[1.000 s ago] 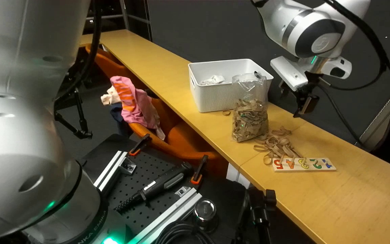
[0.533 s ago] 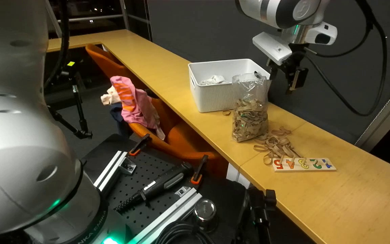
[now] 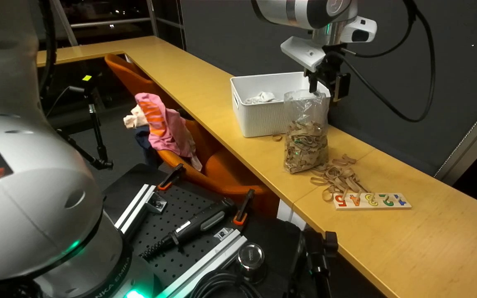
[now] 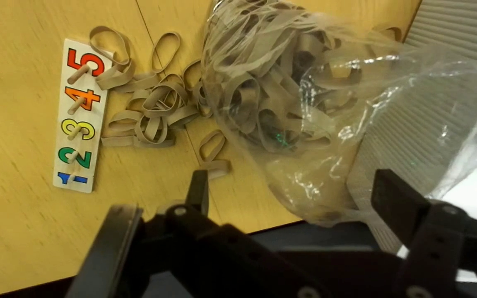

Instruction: Remove some of the rubber bands from the plastic bag and put them on the table

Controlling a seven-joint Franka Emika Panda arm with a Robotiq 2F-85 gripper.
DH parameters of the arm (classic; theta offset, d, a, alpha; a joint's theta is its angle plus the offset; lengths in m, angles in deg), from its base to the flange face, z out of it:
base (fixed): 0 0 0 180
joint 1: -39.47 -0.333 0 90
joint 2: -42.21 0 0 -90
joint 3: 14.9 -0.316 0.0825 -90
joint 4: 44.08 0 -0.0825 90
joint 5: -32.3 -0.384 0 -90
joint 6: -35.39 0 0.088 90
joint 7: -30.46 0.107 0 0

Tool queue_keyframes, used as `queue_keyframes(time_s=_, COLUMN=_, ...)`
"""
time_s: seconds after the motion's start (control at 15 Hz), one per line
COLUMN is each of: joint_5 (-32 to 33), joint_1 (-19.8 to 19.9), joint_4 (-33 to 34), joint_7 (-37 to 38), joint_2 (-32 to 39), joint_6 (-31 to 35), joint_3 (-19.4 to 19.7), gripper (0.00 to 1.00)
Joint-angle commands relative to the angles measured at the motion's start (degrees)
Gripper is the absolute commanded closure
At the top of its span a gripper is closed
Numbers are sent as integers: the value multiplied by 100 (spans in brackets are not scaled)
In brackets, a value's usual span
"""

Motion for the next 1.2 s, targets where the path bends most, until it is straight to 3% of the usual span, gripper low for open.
queue_keyframes(time_s=0.0, joint_5=167, joint_1=-40, joint_4=133, joint_7=82, joint_2=131, joint_6=-49, joint_3=9, gripper=0)
queue_keyframes(time_s=0.4, joint_5=126, joint_1=-51, joint_4=622, joint_7=80, joint_2=660, joint_6=-252, joint_3=1, gripper=0)
queue_keyframes(time_s=0.47, joint_5=123, joint_1=-61, joint_4=649, joint_7=68, joint_2=706, joint_6=-237, joint_3=-3, gripper=25)
queue_keyframes(time_s=0.6, joint_5=183, joint_1=-120, joint_4=647, joint_7=106, joint_2=760, joint_6=-209, joint_3=6, gripper=32)
queue_keyframes(time_s=1.13, joint_5=203, joint_1=-284, joint_4=682, joint_7=113, joint_2=815, joint_6=-201, joint_3=-17, gripper=95)
